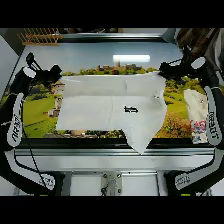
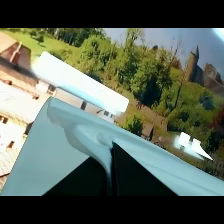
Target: Fold the clothes and pants, and hang the long-sleeved shirts on hangers.
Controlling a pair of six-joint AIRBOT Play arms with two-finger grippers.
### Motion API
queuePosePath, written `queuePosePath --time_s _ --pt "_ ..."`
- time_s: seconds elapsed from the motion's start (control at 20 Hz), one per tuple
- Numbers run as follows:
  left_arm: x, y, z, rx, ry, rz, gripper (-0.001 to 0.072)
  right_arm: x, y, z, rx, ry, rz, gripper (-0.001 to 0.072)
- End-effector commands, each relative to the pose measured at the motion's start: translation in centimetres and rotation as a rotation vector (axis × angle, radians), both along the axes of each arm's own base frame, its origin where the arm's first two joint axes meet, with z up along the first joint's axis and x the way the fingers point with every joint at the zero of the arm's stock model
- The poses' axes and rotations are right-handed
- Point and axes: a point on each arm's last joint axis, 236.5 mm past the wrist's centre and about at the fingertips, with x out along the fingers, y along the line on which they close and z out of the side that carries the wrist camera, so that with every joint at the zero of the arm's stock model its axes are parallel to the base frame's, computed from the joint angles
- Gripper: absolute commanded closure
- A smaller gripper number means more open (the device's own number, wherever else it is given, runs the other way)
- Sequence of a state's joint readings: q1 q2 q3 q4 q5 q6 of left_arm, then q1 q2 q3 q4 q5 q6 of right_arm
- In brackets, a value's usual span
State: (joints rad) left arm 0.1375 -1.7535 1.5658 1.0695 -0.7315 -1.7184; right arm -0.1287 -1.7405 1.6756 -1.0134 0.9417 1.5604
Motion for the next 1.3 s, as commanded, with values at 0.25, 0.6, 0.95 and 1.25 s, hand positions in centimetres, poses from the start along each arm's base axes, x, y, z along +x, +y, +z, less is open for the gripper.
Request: queuePosePath --time_s 0.25,0.6,0.95,1.25 --pt "-3.1 -1.5 -5.6 -0.029 0.173 -0.05 0.0702 -4.3 -1.2 -4.2 -0.205 0.16 0.098 0.0702" --pt "-7.7 -2.7 -10.6 -0.054 0.326 -0.071 0.0702 -11.1 -0.9 -9.3 -0.214 0.384 0.161 0.0701" --pt "-8.1 -2.5 -8.3 -0.049 0.312 -0.086 0.0453 -12.6 -0.5 -8.8 -0.195 0.412 0.177 0.0349" --pt "-11.1 1.7 2.1 0.124 0.186 -0.138 0.0205 -15.2 -4.3 2.5 -0.245 0.232 0.107 0.0271"
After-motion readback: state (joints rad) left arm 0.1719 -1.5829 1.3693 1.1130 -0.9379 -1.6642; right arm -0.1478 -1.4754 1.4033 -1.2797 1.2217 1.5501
